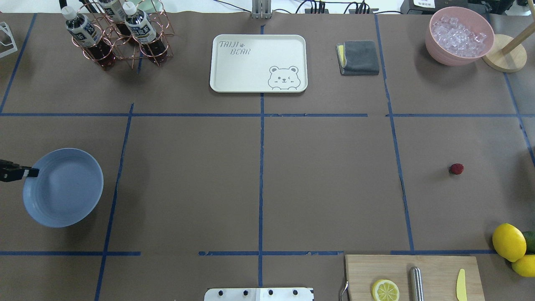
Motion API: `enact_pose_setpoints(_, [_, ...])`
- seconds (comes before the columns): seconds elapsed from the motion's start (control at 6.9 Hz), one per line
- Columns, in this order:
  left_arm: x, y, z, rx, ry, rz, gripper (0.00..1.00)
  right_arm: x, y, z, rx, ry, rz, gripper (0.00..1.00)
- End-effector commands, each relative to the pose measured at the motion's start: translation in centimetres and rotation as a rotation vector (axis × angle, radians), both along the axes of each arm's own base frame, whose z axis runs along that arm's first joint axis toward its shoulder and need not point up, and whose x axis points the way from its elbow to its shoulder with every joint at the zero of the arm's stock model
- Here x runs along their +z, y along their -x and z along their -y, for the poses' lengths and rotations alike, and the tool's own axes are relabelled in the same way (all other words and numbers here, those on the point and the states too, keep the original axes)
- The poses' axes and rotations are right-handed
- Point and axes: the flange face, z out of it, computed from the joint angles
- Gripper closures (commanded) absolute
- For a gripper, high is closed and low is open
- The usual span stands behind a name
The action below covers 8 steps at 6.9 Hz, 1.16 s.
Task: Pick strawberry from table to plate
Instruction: 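Reach the left gripper to the light-blue plate rim and grasp it, then slide the light-blue plate with the left gripper toward the table center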
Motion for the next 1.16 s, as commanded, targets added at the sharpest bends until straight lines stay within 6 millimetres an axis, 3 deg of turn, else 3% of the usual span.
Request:
enact_pose_setpoints(0.0, [-9.2, -6.6, 1.4, 0.041, 0.057, -0.122, 1.0, 0.0, 0.0, -0.1, 0.0, 0.001, 0.0, 0.0])
enact_pose_setpoints(0.43, [-24.0, -23.4, 6.1, -0.044, 0.162, -0.086, 1.0, 0.5, 0.0, -0.2, 0.0, 0.01, -0.001, 0.0])
enact_pose_setpoints(0.58, [-28.5, -29.4, 4.8, -0.048, 0.21, -0.053, 1.0, 0.5, 0.0, -0.2, 0.0, 0.01, 0.0, 0.0])
enact_pose_setpoints(0.72, [-30.3, -32.5, 4.3, -0.057, 0.212, -0.04, 1.0, 0.7, 0.0, -0.3, 0.0, 0.014, -0.001, 0.0])
enact_pose_setpoints(1.01, [-29.7, -35.5, 3.8, -0.076, 0.209, -0.01, 1.0, 0.7, 0.0, -0.3, 0.001, 0.017, -0.001, 0.0])
